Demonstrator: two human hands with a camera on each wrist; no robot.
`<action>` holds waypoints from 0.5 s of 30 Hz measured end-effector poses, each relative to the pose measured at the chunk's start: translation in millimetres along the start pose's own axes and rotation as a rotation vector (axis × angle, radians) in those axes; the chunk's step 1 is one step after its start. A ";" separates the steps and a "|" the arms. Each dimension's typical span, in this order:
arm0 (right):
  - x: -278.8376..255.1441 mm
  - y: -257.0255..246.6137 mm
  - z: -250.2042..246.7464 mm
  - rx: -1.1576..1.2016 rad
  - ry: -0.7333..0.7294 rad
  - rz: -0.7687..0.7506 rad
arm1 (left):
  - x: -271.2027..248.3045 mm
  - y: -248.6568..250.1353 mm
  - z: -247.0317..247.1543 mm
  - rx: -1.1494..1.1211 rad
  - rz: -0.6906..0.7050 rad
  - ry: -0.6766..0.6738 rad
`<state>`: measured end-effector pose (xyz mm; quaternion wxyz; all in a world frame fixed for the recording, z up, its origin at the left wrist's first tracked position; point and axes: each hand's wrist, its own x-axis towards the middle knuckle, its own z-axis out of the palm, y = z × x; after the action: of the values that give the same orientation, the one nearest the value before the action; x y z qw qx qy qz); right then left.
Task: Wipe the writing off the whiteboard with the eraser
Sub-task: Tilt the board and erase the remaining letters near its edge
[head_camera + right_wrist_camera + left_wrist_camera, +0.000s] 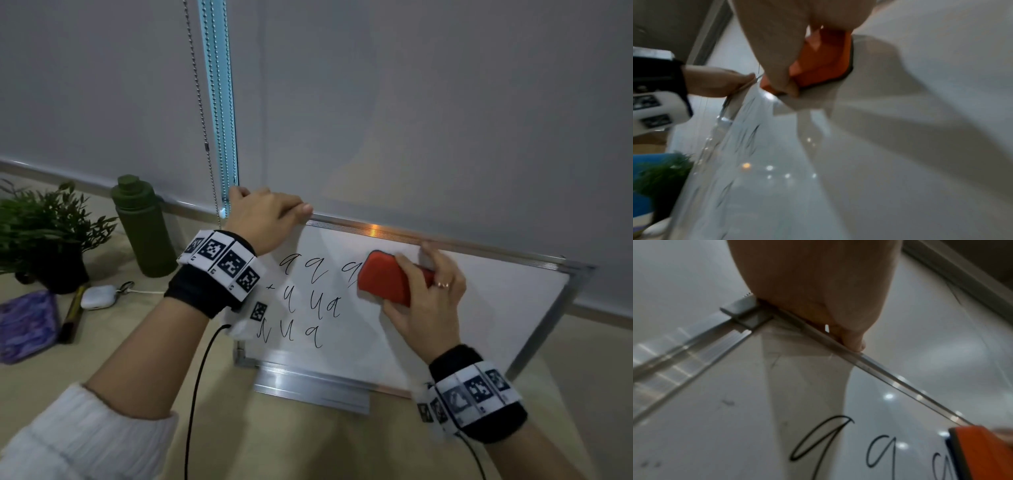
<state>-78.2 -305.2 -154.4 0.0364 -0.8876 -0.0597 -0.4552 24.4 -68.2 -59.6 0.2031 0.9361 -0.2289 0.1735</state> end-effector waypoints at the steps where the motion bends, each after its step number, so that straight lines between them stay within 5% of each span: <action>1: -12.4 -6.5 6.0 0.010 -0.015 0.013 | -0.6 -0.7 1.2 -0.016 0.009 0.022; 6: -53.2 -17.5 25.3 -0.105 -0.196 -0.348 | -3.5 -1.2 1.2 -0.019 0.056 0.083; 12: 10.3 -5.5 0.9 0.035 0.089 0.031 | -2.8 3.3 1.3 -0.017 0.054 0.110; 15: -7.6 -13.2 14.7 0.007 0.031 -0.011 | -2.6 3.3 2.3 -0.018 0.049 0.124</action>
<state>-72.6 -290.9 -169.0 0.0377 -0.8799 -0.0656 -0.4691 21.1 -71.0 -61.7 0.2211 0.9158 -0.2400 0.2341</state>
